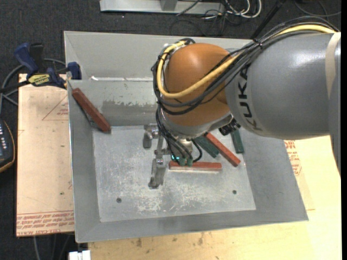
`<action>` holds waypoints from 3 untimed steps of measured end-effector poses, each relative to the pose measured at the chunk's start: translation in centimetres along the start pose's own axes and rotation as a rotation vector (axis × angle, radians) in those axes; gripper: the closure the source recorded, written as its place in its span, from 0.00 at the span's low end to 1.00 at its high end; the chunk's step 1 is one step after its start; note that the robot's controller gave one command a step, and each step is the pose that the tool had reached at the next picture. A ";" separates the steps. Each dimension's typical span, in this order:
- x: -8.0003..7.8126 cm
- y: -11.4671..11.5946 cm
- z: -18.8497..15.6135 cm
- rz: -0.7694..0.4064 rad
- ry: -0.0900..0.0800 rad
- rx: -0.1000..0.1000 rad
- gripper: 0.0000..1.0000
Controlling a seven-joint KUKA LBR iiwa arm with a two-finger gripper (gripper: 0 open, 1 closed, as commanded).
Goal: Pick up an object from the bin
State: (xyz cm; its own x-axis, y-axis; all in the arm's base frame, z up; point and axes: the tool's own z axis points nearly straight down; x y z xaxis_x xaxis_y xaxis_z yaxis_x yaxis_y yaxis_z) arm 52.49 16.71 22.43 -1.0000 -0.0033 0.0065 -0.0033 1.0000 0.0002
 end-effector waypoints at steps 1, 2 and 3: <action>-0.7 -5.5 3.1 -0.058 -0.004 0.003 0.00; -4.6 -11.1 7.3 -0.138 -0.007 0.003 0.00; -5.2 -15.5 15.7 -0.026 -0.002 0.000 0.00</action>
Offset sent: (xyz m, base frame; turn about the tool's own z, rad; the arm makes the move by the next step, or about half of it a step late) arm 0.0068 -0.0522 -0.0288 -0.0637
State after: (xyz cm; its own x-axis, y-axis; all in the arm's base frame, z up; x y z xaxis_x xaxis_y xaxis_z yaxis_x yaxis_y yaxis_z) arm 57.67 1.25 6.64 -0.9996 -0.0295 0.0050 -0.0295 0.9996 0.0001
